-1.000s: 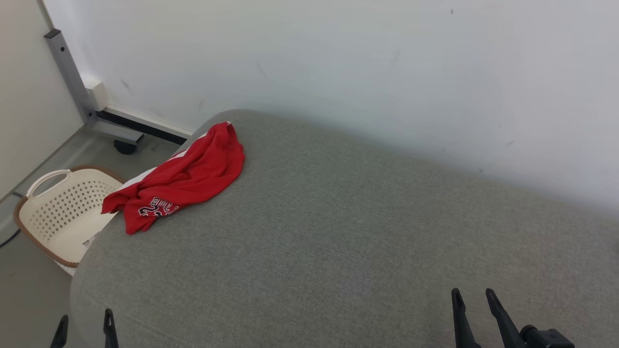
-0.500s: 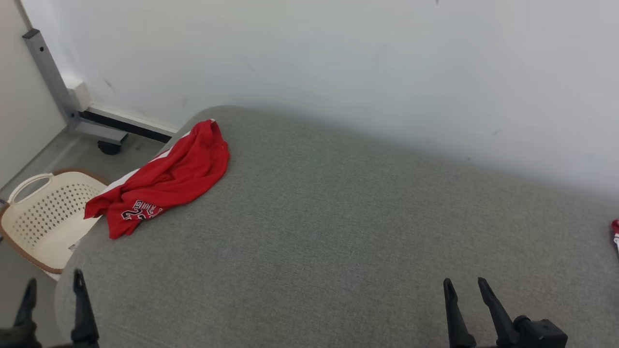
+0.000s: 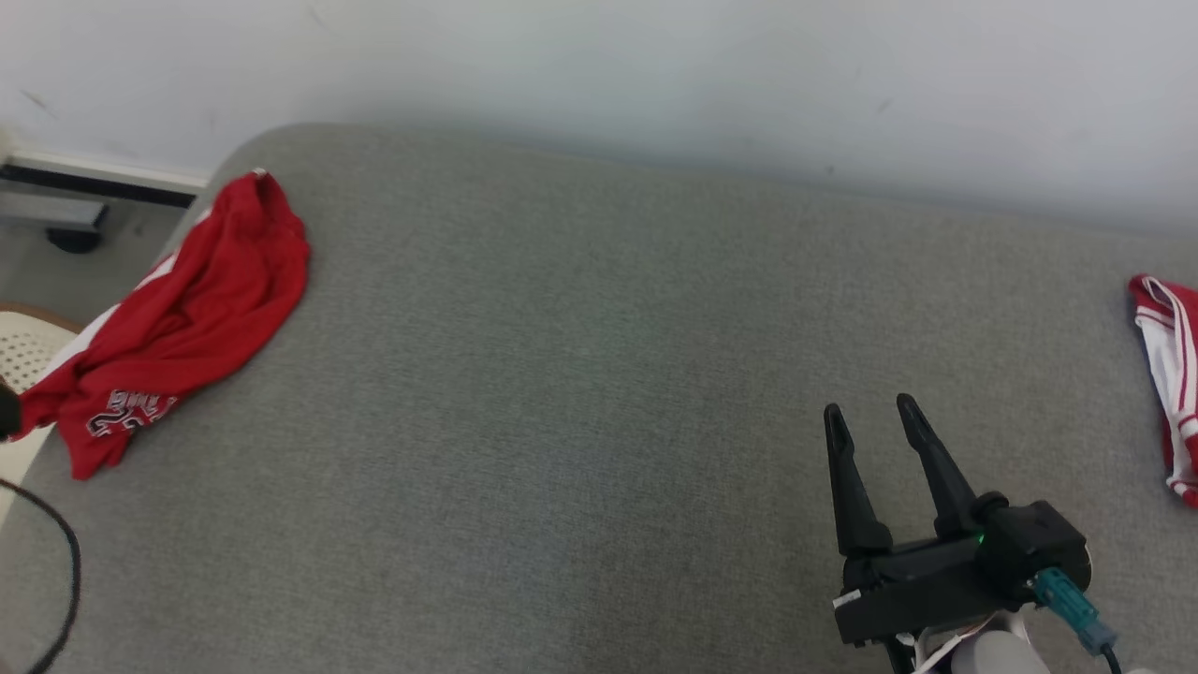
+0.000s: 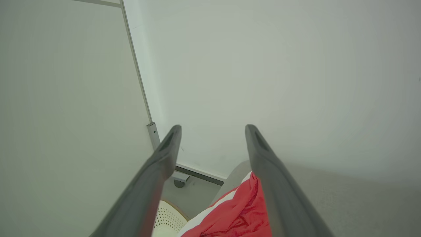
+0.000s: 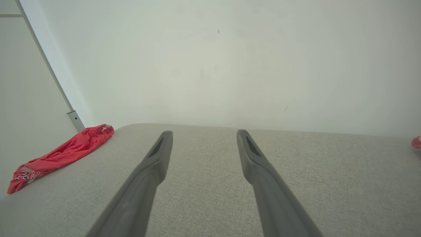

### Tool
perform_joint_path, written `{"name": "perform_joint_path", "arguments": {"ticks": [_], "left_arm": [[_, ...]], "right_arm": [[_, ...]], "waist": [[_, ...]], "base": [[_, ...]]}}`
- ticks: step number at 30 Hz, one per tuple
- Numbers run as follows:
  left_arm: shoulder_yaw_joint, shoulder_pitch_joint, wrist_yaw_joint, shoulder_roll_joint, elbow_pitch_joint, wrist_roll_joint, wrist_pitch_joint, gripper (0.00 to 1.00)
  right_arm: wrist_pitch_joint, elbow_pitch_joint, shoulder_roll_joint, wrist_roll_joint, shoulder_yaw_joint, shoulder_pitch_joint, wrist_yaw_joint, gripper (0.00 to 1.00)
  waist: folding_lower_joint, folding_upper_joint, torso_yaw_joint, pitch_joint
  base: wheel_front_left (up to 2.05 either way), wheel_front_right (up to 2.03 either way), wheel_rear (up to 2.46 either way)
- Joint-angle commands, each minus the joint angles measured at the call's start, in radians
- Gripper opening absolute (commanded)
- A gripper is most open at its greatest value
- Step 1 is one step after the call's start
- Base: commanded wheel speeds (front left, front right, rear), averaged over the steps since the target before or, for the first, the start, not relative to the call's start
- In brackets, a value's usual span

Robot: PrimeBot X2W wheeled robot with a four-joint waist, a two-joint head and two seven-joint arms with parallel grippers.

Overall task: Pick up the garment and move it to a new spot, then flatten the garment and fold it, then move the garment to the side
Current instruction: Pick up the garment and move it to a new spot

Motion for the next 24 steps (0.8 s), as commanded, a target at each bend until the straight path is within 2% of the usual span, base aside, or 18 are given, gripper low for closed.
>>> {"name": "perform_joint_path", "arguments": {"ticks": [1, 4, 11, 18, 24], "left_arm": [[-0.01, -0.05, -0.01, 0.019, 0.037, -0.005, 0.021, 1.0], [-0.025, -0.166, -0.028, 0.043, 0.127, -0.038, 0.035, 1.0], [-0.072, -0.33, -0.041, 0.093, 0.315, -0.054, 0.064, 1.0], [-0.136, -0.431, -0.05, 0.135, 0.526, -0.063, 0.112, 1.0], [-0.205, -0.478, -0.048, 0.155, 0.641, -0.104, 0.164, 1.0]], "right_arm": [[-0.001, -0.013, -0.001, -0.005, 0.003, -0.023, 0.0, 1.0], [-0.001, -0.041, -0.001, -0.015, 0.008, -0.052, 0.0, 1.0], [-0.001, -0.093, -0.001, -0.03, 0.022, -0.095, 0.0, 1.0], [-0.001, -0.154, 0.0, -0.041, 0.041, -0.119, 0.0, 1.0], [-0.001, -0.183, 0.0, -0.06, 0.047, -0.121, 0.0, 1.0]], "waist": [[-0.0002, -0.0002, -0.128, 0.146], [-0.0002, -0.0002, -0.163, 0.207], [-0.0002, -0.0002, -0.219, 0.307], [-0.0002, -0.0002, -0.255, 0.375], [-0.0002, -0.0002, -0.262, 0.402]], "base": [[0.0, 0.0, 0.0], [0.0, 0.0, 0.0], [0.0, 0.0, 0.0], [0.0, 0.0, 0.0], [0.0, 0.0, 0.0]]}}
